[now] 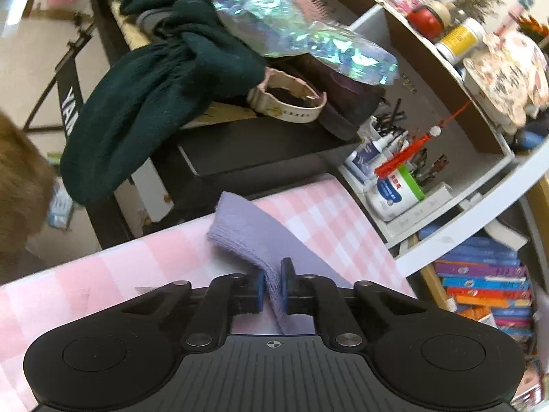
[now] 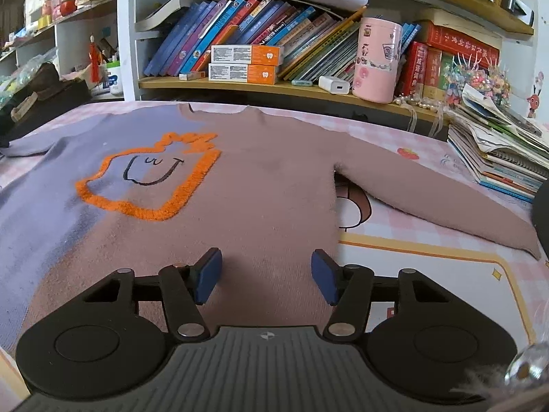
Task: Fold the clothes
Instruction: 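Lift the lavender sleeve with the left gripper, lay it across the sweater body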
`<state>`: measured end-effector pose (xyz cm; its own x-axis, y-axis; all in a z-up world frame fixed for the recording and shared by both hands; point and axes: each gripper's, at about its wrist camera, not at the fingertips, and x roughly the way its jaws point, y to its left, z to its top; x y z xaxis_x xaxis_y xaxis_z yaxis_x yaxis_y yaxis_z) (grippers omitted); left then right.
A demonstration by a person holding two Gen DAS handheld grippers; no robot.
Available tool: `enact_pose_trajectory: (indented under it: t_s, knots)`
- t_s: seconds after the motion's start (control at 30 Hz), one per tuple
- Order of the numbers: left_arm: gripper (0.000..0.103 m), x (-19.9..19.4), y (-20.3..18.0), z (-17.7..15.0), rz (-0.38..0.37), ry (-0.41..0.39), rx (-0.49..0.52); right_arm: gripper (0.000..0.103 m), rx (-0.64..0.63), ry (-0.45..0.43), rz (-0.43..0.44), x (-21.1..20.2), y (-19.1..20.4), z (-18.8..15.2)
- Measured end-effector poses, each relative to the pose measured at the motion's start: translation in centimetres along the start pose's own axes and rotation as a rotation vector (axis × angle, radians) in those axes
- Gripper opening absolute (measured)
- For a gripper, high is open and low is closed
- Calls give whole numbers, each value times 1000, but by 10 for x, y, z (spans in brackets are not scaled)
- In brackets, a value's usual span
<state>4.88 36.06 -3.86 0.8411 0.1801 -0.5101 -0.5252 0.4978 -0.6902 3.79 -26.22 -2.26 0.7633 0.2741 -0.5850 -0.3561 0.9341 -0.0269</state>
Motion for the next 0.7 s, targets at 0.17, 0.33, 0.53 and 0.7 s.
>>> enact_pose_trajectory:
  t_s: [0.17,0.33,0.53,0.7]
  knots:
    - [4,-8,0,4,-35,-4,10,55,8,-6,-10,-3,-1,-1]
    - [4,-16,-2,8,-64,-10,35,56,18,-1,-56,-5,-8,-1]
    - [3,-14,-2,8,-78,-2,34,47,57,23,-38,-6,-18,-2]
    - [3,-22,-16,11,-142,-8,36,36,71,19,-2,-6,-19,-3]
